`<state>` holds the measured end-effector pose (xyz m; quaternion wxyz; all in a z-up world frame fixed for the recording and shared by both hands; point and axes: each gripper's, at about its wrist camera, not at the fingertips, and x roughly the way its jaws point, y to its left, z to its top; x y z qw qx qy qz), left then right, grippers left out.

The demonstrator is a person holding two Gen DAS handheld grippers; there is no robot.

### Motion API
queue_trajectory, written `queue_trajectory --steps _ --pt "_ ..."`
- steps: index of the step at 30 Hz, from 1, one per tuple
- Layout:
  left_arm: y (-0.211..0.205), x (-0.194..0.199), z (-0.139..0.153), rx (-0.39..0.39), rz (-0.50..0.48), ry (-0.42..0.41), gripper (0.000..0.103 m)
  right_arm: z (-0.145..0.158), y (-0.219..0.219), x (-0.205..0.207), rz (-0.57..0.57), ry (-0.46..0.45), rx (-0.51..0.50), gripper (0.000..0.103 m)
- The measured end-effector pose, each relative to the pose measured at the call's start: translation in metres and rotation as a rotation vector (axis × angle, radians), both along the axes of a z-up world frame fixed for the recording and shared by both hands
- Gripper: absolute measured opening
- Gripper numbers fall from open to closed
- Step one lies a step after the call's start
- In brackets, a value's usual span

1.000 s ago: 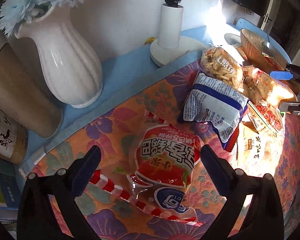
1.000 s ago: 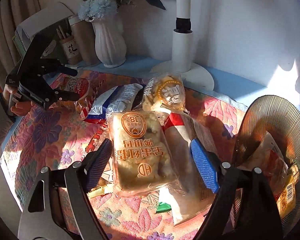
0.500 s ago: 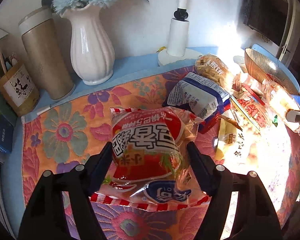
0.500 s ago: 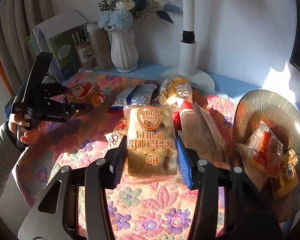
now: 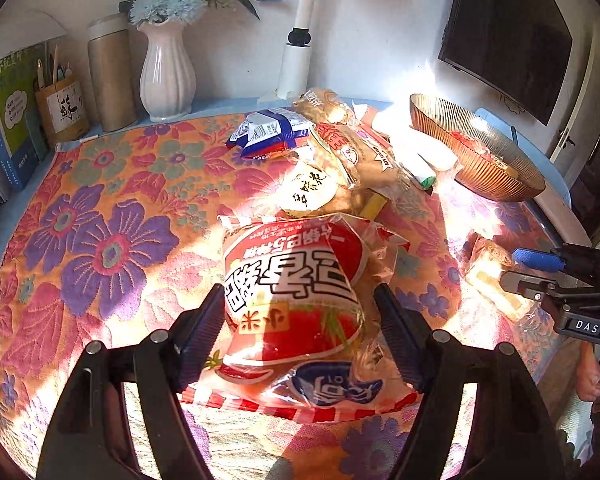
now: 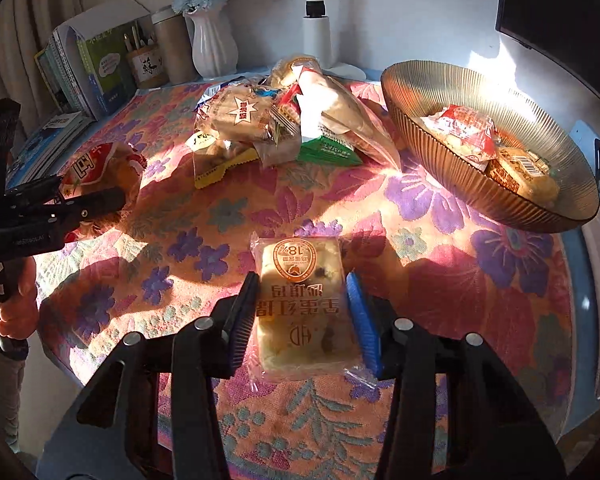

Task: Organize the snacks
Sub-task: 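Grasp the red-printed bread bag with the left tool while the right tool grasps the square bread pack, then carry both bread packs over the amber bowl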

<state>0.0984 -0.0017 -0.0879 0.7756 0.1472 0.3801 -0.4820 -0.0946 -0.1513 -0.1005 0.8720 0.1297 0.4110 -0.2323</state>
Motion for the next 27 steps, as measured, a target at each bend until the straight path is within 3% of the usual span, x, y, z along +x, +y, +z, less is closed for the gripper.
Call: queue_trajectory --steps 5,10,12,15,19,22,24,27 --pt "0.002 -0.011 -0.002 0.016 0.008 -0.006 0.073 -0.004 0.010 -0.008 0.021 0.001 -0.020 0.049" --pt "0.005 -0.023 -0.011 0.031 -0.047 -0.007 0.077 -0.007 0.014 -0.021 0.018 0.013 -0.011 0.078" --pt "0.014 -0.026 -0.009 -0.004 -0.072 0.007 0.091 -0.006 0.015 -0.024 0.015 0.017 -0.019 0.083" --pt "0.026 -0.019 -0.005 -0.028 -0.053 0.054 0.094 -0.005 0.013 -0.026 0.007 0.007 -0.021 0.091" --pt "0.026 -0.007 -0.006 -0.027 -0.016 0.122 0.094 -0.010 0.007 -0.017 -0.007 0.012 0.004 0.092" --pt "0.013 -0.006 -0.012 0.003 -0.016 0.124 0.094 -0.017 0.003 -0.009 -0.025 0.039 0.013 0.092" --pt "0.003 -0.008 -0.022 0.042 -0.018 0.130 0.091 -0.022 0.000 -0.007 -0.030 0.037 0.039 0.091" --pt "0.000 -0.018 -0.025 0.042 -0.045 0.114 0.070 -0.028 -0.001 -0.006 -0.026 0.036 0.083 0.090"
